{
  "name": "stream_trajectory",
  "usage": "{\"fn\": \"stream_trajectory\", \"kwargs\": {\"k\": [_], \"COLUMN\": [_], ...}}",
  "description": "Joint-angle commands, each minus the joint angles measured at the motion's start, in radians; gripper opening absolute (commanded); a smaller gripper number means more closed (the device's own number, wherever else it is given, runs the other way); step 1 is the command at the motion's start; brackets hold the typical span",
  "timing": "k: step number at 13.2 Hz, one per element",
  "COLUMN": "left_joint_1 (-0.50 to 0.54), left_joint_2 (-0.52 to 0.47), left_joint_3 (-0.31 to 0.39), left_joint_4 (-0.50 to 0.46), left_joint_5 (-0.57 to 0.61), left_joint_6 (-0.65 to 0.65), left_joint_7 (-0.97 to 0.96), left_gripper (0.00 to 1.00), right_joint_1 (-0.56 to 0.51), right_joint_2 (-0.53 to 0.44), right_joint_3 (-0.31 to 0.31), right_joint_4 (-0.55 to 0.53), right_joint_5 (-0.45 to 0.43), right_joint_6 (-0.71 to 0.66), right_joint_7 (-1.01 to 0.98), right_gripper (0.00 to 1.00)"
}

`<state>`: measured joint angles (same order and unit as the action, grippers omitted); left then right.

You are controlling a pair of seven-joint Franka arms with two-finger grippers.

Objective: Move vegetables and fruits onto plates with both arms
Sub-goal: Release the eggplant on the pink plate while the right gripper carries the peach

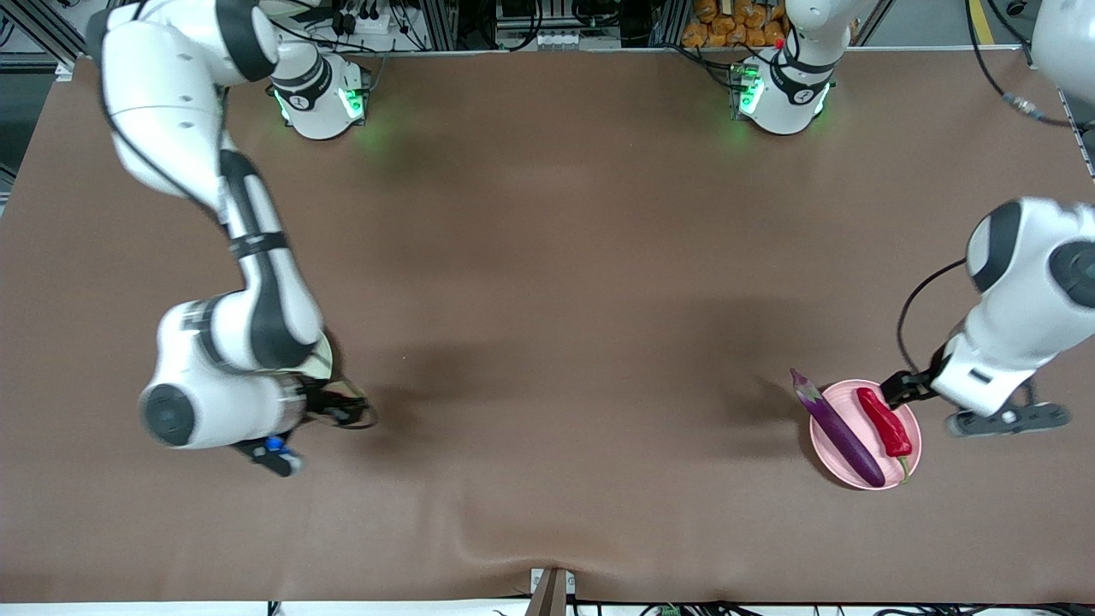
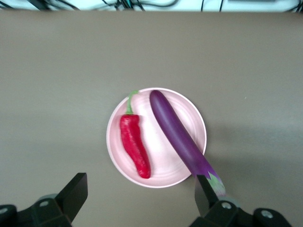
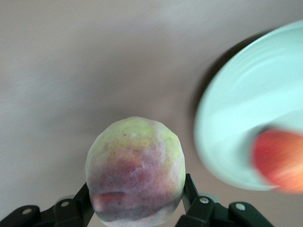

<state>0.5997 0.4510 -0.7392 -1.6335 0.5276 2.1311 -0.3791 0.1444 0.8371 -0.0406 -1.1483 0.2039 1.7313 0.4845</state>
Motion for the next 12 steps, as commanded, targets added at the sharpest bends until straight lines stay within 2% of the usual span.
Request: {"fn": "stream_trajectory", "kwargs": {"k": [1,3,5,6,7,8,9,12], "left_joint_1": [0.034,0.032,0.034,0.034,0.034,0.034,0.032,0.031], "left_joint_2": [-0.095,-0.133,-0.138,-0.138,-0.14,-0.161,-0.201,-0.268], "left_joint_3": [-0.014,-0.012,-0.034,-0.038,-0.042,-0.048,-0.049,-0.104], "left_joint_4": [-0.019,0.047,0.162,0.216,0.24,0.242,0.241,0.233], "left_joint_5": [-0.099,-0.197,-0.251,-0.277,-0.303,-0.317,-0.327,-0.343], "left_joint_6": [-0.08,-0.191,-0.368,-0.449,-0.501,-0.534,-0.546,-0.588], "left_joint_7": [0.023,0.043,0.043,0.043,0.043,0.043,0.045,0.029], "left_gripper": [1.0,1.0,1.0,1.0,1.0,1.0,1.0,1.0], "right_joint_1": [-0.048,-0.093,-0.14,-0.153,-0.169,-0.169,-0.163,-0.169], "right_joint_2": [-0.024,-0.021,-0.019,-0.018,-0.015,-0.015,-0.018,-0.027], "right_joint_3": [0.019,0.019,0.021,0.022,0.027,0.025,0.025,0.036], "right_joint_4": [-0.065,-0.1,-0.14,-0.149,-0.149,-0.146,-0.142,-0.113], "right_joint_5": [-0.034,-0.049,-0.044,-0.04,-0.02,0.018,0.05,0.057], "right_joint_6": [0.007,0.034,0.054,0.057,0.057,0.056,0.054,0.044], "right_joint_7": [-0.088,-0.163,-0.246,-0.26,-0.259,-0.259,-0.253,-0.265], "right_gripper": [0.0,0.0,0.0,0.13,0.83,1.0,1.0,1.0]}}
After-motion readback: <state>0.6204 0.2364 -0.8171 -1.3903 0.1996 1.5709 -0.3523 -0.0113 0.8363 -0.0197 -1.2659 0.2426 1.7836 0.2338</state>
